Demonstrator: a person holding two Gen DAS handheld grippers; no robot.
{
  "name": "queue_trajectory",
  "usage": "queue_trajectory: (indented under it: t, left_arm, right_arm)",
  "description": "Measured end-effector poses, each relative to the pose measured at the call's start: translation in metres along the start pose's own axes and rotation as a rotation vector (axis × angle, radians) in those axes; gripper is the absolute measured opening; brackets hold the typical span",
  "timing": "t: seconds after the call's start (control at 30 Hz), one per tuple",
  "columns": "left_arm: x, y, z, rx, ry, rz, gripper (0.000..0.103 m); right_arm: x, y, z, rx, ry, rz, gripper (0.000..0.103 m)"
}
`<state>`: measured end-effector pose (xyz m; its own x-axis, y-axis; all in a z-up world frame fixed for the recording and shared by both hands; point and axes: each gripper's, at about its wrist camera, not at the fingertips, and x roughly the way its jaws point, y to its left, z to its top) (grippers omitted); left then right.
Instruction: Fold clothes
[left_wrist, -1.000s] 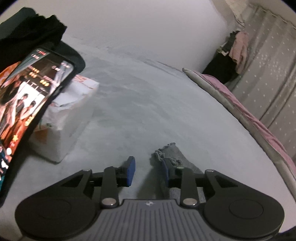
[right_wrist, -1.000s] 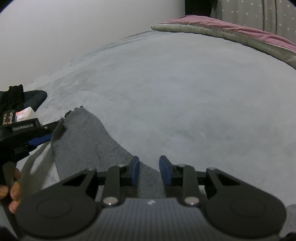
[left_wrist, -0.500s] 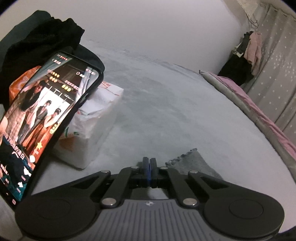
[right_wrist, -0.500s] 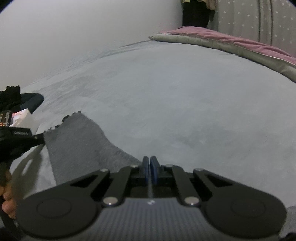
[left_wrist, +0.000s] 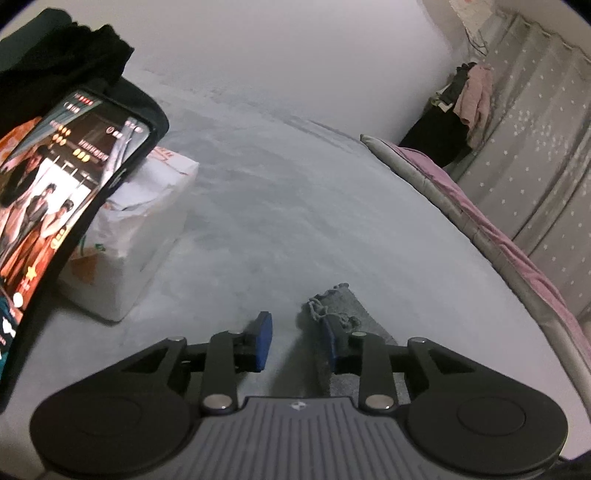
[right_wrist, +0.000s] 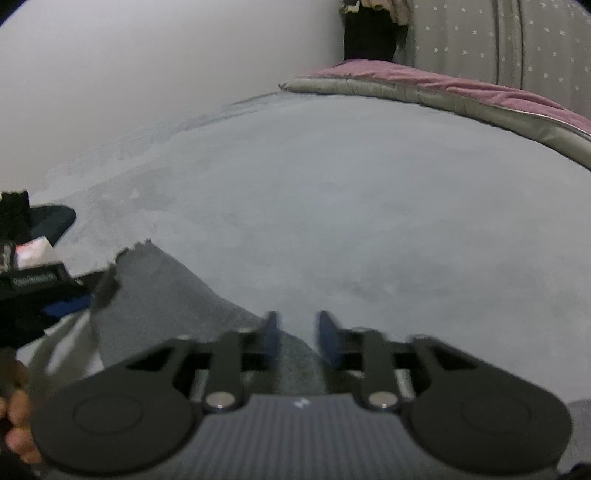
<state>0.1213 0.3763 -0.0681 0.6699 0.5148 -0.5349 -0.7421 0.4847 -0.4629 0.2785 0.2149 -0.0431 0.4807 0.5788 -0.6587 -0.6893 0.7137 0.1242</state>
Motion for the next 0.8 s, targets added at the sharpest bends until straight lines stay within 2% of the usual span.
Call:
queue_trajectory:
  t: [0.03, 0.1, 0.33, 0.47, 0.57, 0.63, 0.7, 0.8]
  left_arm:
    - [0.001, 0.000, 0.000, 0.004, 0.005, 0.001, 0.007]
    - [0.002, 0.000, -0.001, 0.011, 0.014, 0.004, 0.000]
    - [-0.001, -0.001, 0.000, 0.038, -0.004, 0.061, 0.000]
    - [-0.003, -0.002, 0.001, 0.053, -0.017, 0.097, 0.000]
    - [-0.006, -0.002, 0.002, 0.062, -0.022, 0.105, 0.005]
    - [-0.008, -0.002, 0.001, 0.066, -0.021, 0.094, 0.013]
    - [-0.010, -0.002, 0.000, 0.069, -0.021, 0.084, 0.016]
    - [-0.016, -0.005, 0.000, 0.091, -0.030, 0.073, 0.017]
  right_arm:
    - [-0.004, 0.001, -0.001, -0.001, -0.006, 0.009, 0.042]
    - [-0.011, 0.007, -0.004, -0.007, -0.006, 0.040, 0.042]
    - [-0.024, 0.030, -0.020, -0.055, 0.015, 0.126, 0.044]
    - [-0.023, 0.034, -0.025, -0.041, 0.025, 0.133, 0.045]
    - [-0.026, 0.029, -0.025, -0.014, 0.015, 0.118, 0.045]
    - [-0.032, 0.022, -0.027, 0.010, 0.004, 0.111, 0.048]
    - [-0.042, 0.014, -0.029, 0.030, -0.010, 0.096, 0.052]
    - [-0.058, 0.000, -0.035, 0.045, -0.028, 0.059, 0.053]
